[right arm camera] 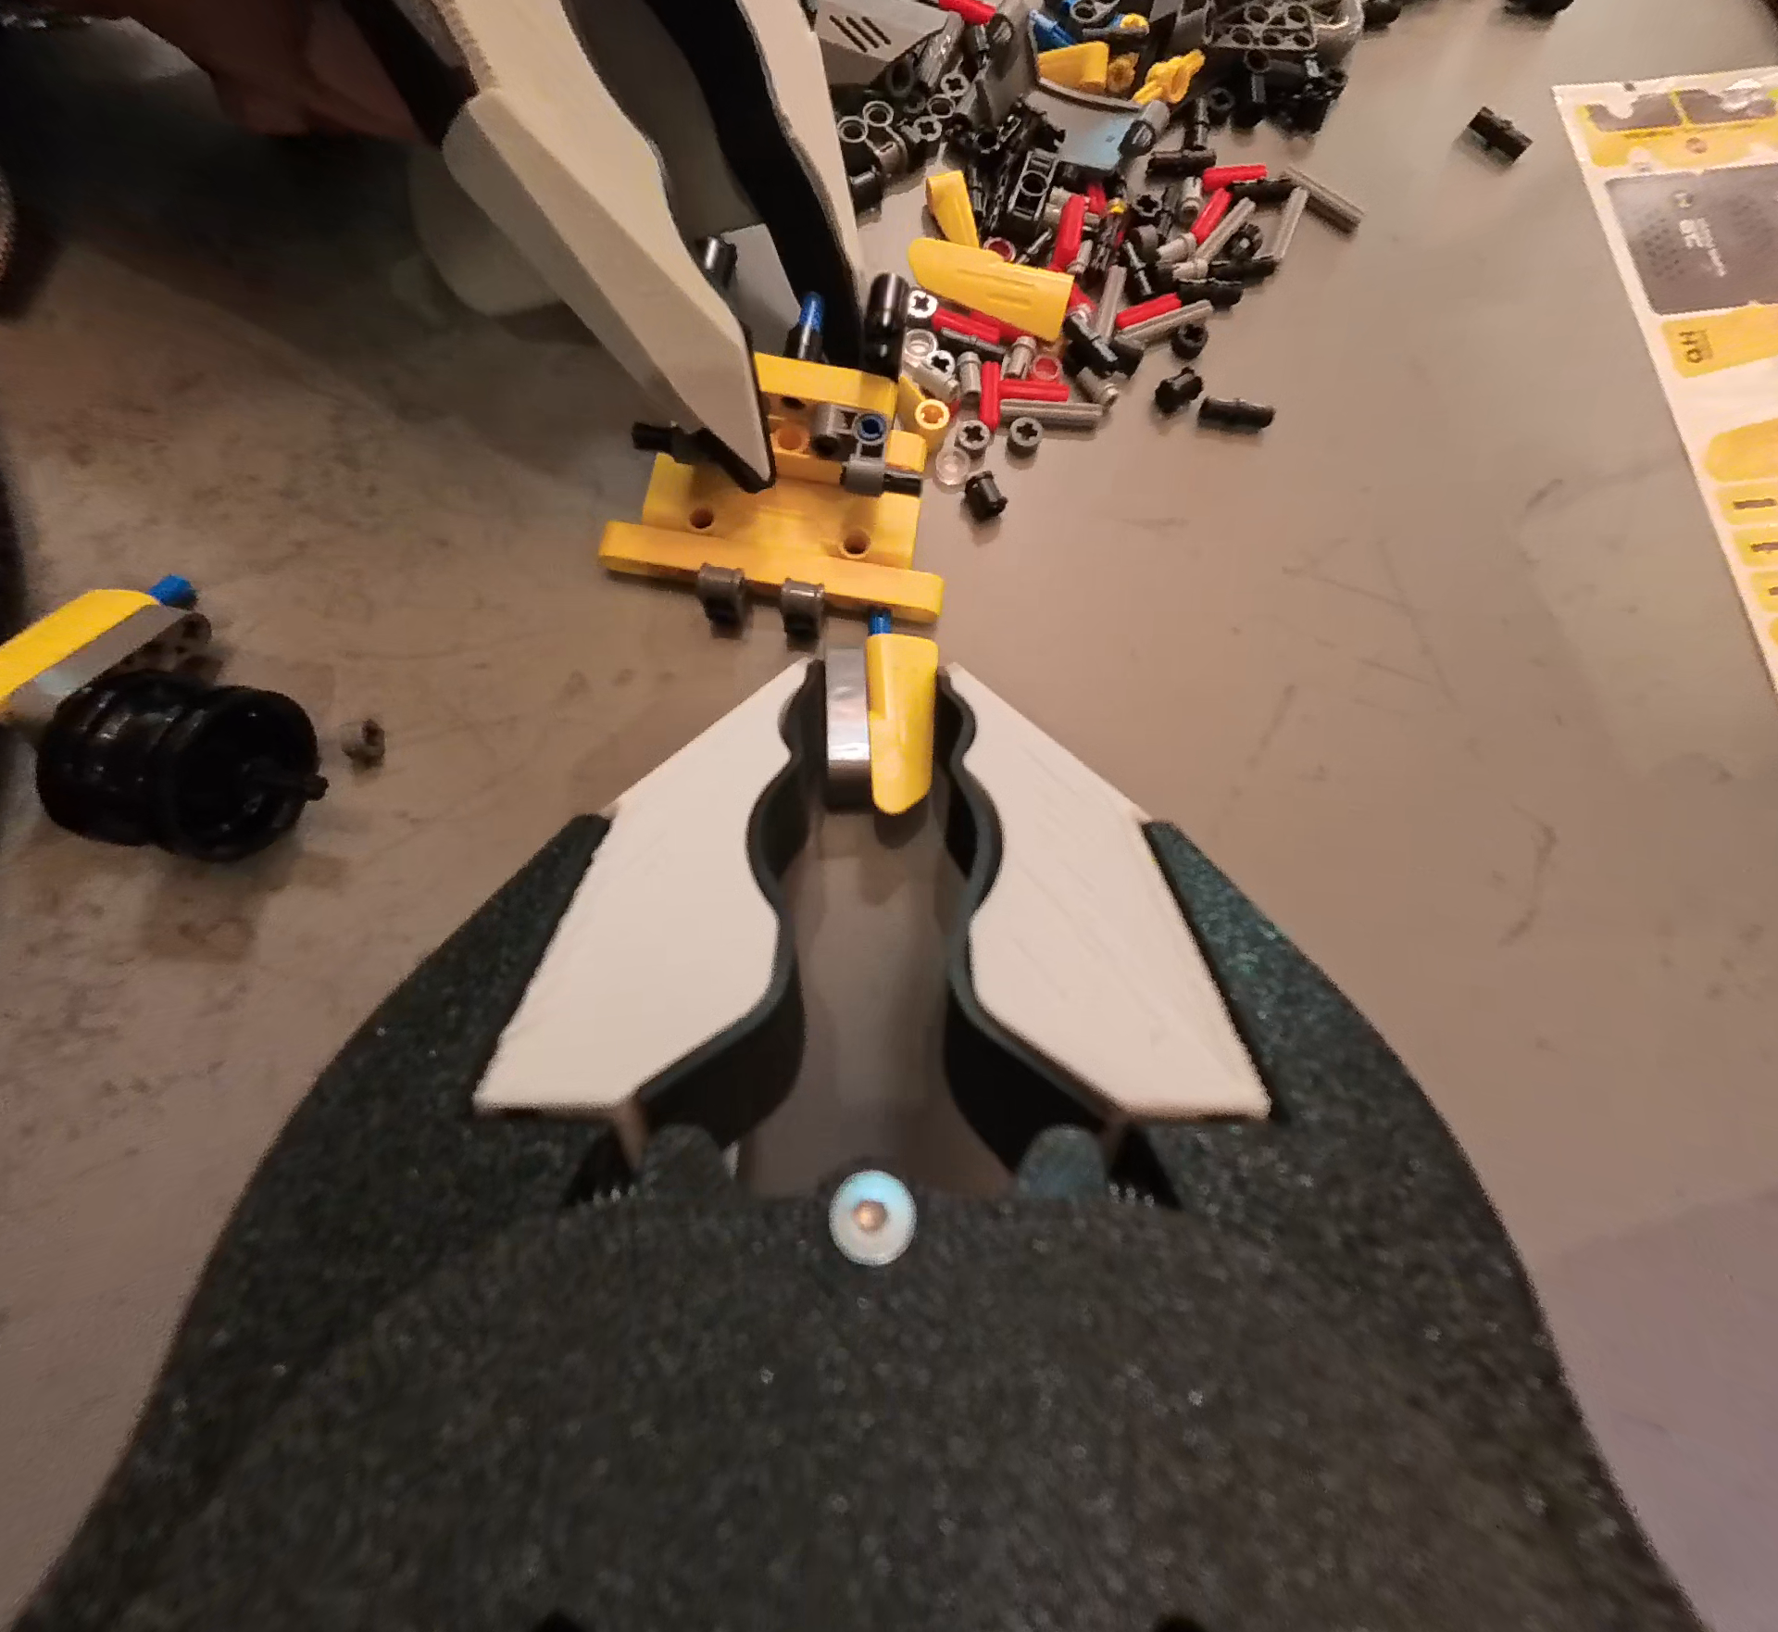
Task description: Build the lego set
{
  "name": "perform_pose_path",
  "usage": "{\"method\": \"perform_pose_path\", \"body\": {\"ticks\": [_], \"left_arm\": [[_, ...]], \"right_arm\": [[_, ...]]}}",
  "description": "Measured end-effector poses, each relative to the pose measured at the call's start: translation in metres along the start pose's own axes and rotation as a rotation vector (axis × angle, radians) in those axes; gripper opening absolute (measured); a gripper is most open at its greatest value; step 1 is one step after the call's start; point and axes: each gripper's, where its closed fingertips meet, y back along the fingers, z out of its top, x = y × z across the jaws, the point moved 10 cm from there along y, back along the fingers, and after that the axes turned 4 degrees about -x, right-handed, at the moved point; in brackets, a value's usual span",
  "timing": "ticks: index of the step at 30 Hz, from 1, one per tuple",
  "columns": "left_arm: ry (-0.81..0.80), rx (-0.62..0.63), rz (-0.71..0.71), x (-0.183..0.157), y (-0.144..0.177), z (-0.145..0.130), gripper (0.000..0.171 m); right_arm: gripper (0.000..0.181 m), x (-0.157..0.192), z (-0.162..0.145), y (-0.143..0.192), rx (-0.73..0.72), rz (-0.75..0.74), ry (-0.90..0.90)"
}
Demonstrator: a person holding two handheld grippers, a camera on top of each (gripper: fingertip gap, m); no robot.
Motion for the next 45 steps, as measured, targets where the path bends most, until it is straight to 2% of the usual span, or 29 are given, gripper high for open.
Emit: {"method": "perform_pose_path", "body": {"ticks": [3, 7, 10, 14, 17, 21, 25, 35, 38, 45], "left_arm": [[-0.005, 0.016, -0.005, -0.001, 0.000, 0.001, 0.038], [0.011, 0.059, -0.026, -0.007, 0.005, 0.008, 0.052], [-0.022, 0.081, 0.031, -0.009, 0.013, 0.016, 0.052], [-0.102, 0.172, 0.160, -0.015, 0.016, 0.024, 0.050], [-0.123, 0.216, 0.183, -0.018, 0.009, 0.028, 0.049], [-0.141, 0.341, 0.212, -0.020, -0.006, 0.028, 0.050], [-0.197, 0.439, 0.280, -0.026, -0.015, 0.032, 0.043], [-0.216, 0.538, 0.360, -0.030, -0.018, 0.039, 0.041], [-0.193, 0.552, 0.369, -0.027, -0.015, 0.039, 0.048], [-0.130, 0.570, 0.311, -0.021, -0.010, 0.035, 0.046]], "right_arm": [[0.022, 0.000, 0.000, 0.000, -0.001, -0.001, 0.000], [0.022, 0.000, 0.000, 0.000, -0.002, -0.002, 0.000], [0.023, 0.000, 0.000, 0.000, -0.002, -0.006, 0.004], [0.023, 0.001, 0.000, 0.000, -0.002, -0.009, 0.008], [0.023, 0.001, 0.000, 0.001, -0.002, -0.014, 0.016], [0.023, 0.003, 0.000, 0.001, 0.001, -0.027, 0.032], [0.023, 0.004, 0.000, 0.001, 0.004, -0.038, 0.049], [0.023, 0.006, 0.001, 0.001, 0.009, -0.055, 0.068], [0.023, 0.007, 0.001, 0.001, 0.011, -0.061, 0.076], [0.023, 0.007, 0.001, 0.002, 0.013, -0.068, 0.088]]}}
